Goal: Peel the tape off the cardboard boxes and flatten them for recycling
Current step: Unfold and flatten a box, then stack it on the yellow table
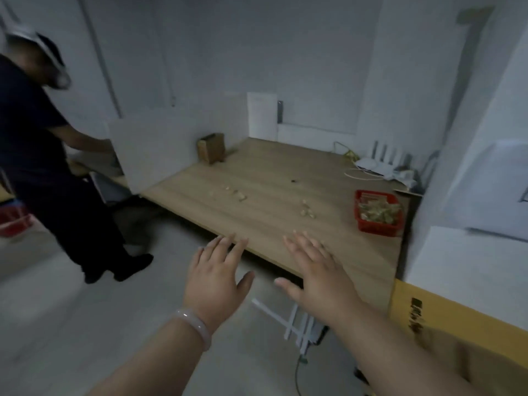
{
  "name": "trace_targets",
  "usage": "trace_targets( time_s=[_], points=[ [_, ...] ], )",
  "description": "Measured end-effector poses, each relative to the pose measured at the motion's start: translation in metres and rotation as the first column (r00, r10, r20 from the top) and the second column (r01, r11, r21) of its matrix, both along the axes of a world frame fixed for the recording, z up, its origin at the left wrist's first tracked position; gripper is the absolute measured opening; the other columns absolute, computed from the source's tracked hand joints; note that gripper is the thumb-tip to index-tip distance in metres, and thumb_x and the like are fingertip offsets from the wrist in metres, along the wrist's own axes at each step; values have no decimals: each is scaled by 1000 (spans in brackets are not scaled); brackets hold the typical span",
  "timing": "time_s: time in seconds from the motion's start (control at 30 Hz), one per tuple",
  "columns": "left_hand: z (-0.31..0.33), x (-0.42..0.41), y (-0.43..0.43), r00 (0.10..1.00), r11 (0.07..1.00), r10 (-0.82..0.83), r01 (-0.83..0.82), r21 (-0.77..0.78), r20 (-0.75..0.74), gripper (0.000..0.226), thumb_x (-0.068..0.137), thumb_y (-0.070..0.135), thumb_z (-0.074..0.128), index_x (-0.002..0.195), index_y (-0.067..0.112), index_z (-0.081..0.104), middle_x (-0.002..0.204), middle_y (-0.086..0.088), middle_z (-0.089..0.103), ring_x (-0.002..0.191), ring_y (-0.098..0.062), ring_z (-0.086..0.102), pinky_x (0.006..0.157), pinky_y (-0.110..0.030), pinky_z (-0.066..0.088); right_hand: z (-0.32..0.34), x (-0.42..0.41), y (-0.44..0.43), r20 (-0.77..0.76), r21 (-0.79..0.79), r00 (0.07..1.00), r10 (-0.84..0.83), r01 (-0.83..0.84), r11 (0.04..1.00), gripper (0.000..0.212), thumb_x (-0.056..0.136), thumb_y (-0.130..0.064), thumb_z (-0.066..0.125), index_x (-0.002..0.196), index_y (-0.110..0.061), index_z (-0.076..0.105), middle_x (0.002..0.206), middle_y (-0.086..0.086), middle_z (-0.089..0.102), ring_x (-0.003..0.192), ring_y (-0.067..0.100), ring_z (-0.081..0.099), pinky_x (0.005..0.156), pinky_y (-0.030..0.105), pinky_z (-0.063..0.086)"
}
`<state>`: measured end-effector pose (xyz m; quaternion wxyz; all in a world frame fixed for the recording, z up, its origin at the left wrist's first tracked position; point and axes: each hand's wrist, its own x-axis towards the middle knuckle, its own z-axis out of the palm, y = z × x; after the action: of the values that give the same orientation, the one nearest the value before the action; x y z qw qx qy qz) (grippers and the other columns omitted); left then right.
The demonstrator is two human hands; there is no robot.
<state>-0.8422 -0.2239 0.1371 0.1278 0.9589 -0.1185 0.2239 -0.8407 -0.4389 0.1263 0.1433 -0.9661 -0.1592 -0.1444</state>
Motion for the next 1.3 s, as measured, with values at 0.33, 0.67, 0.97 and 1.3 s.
trace_targets(
  time_s=[0.33,0.67,0.97,1.3],
  points=[
    [31,82,135,986,991,135,-134,-16,103,66,80,51,65,139,27,47,143,-1,49,132,-25,44,107,-49,36,46,110,147,134,-24,989,55,-53,998,80,85,-69,36,152,-36,8,161,-8,6,147,7,-5,112,24,-17],
    [30,235,195,977,980,197,-199,17,83,66,85,57,52,145,34,35,150,5,37,139,-18,32,114,-42,23,40,278,209,119,11,990,81,-83,997,78,88,-65,40,152,-37,5,161,-9,3,147,9,-4,114,27,-11],
    [45,405,224,966,971,238,-235,-41,102,63,81,51,63,137,26,50,139,-1,52,128,-26,48,101,-48,42,41,454,235,89,18,991,99,-101,995,78,87,-70,30,152,-37,3,161,-11,1,147,8,-6,114,28,-9],
    [1,569,281,982,982,190,-190,-21,-27,68,87,64,38,148,36,24,153,8,30,140,-15,27,115,-39,24,9,605,285,52,15,998,39,-40,999,80,81,-75,19,150,-41,-1,161,-14,-1,144,3,-9,114,27,-7]
  ],
)
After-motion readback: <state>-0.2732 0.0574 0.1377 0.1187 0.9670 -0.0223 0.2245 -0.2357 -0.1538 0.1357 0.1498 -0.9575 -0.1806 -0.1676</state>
